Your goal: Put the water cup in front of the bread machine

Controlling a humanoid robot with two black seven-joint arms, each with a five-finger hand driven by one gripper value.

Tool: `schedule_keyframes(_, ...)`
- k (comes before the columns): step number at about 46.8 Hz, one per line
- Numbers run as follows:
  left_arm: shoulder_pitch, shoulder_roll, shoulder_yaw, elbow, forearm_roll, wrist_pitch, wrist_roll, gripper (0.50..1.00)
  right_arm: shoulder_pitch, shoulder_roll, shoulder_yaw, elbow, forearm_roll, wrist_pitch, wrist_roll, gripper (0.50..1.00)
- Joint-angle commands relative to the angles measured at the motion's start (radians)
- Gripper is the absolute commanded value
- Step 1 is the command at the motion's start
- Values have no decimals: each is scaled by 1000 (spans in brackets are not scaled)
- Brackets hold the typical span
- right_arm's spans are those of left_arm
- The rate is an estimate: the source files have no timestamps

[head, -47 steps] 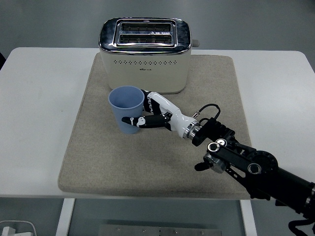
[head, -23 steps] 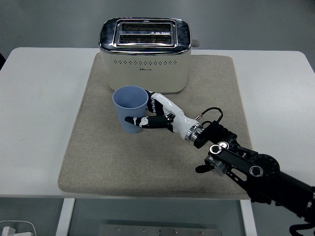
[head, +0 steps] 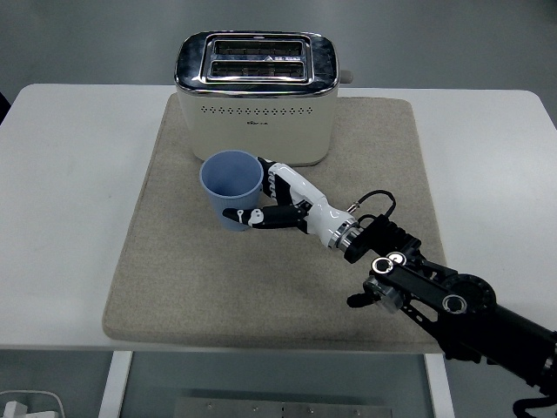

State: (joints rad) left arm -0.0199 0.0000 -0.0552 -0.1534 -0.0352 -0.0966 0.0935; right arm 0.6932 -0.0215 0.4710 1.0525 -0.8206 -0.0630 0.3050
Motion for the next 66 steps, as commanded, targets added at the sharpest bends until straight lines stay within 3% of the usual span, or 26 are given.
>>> schedule_keyframes(1,0,0,0,0,0,0,0,1000,0,0,0,0,0,0,0,924)
schedule_keyframes(34,0,0,0,0,0,0,0,1000,11,-11,0,0,1,2,0,924)
schedule_keyframes(66,0,0,0,0,0,0,0,1000,12,-75,23,46,5,6,0,924)
